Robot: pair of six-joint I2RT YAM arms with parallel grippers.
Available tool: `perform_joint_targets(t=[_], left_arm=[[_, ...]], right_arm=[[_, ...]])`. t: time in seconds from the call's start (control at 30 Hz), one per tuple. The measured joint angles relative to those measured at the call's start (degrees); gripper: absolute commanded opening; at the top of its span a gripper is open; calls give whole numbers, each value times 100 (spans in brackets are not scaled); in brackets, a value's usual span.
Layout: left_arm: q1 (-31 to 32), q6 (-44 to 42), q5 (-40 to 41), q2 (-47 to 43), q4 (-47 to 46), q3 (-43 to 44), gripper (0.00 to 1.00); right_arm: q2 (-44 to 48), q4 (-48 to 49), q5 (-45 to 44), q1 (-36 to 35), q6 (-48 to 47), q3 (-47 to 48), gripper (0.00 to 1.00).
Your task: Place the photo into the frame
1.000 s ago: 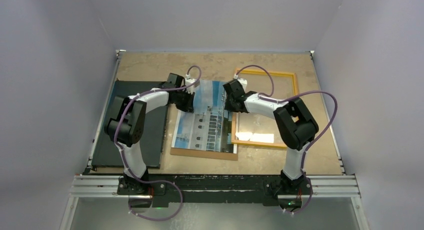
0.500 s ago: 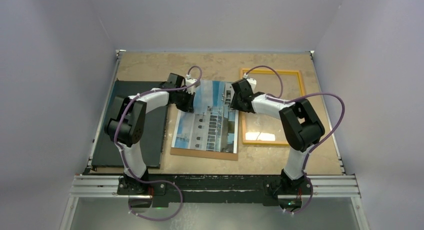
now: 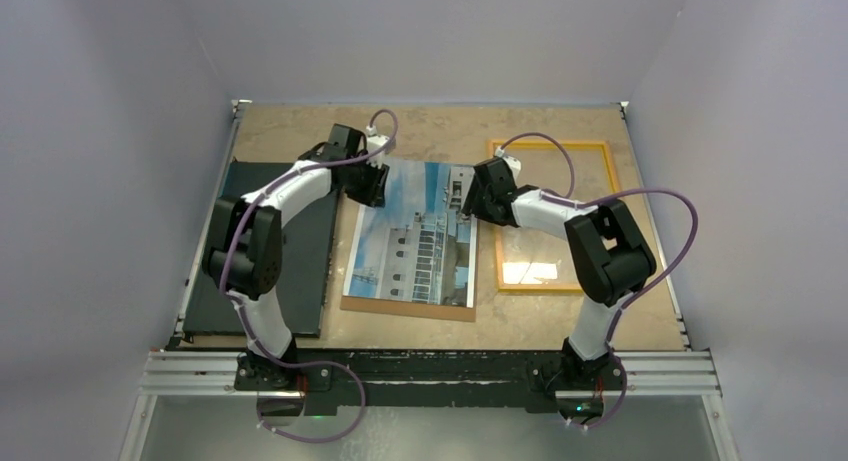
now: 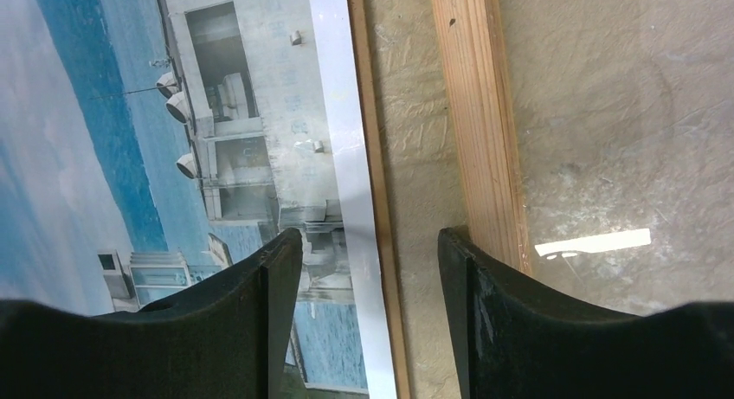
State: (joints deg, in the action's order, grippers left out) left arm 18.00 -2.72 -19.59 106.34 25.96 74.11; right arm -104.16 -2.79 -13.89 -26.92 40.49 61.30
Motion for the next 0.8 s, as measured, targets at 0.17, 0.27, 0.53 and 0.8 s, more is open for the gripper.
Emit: perform_joint_targets(t=[0.17, 0.27, 0.53, 0.8], left_arm=[[-87, -192, 562, -494, 85, 164, 35], [-153, -382, 986, -612, -9, 125, 34], [-219, -763, 2057, -350, -317, -345, 29], [-210, -831, 2277, 142, -586, -448, 28]], right_arm=[[42, 107, 184, 31, 9, -79, 63], [42, 184, 310, 35, 37, -92, 66], [44, 323, 505, 35, 92, -122, 73], [48, 472, 713, 35, 136, -157, 76]])
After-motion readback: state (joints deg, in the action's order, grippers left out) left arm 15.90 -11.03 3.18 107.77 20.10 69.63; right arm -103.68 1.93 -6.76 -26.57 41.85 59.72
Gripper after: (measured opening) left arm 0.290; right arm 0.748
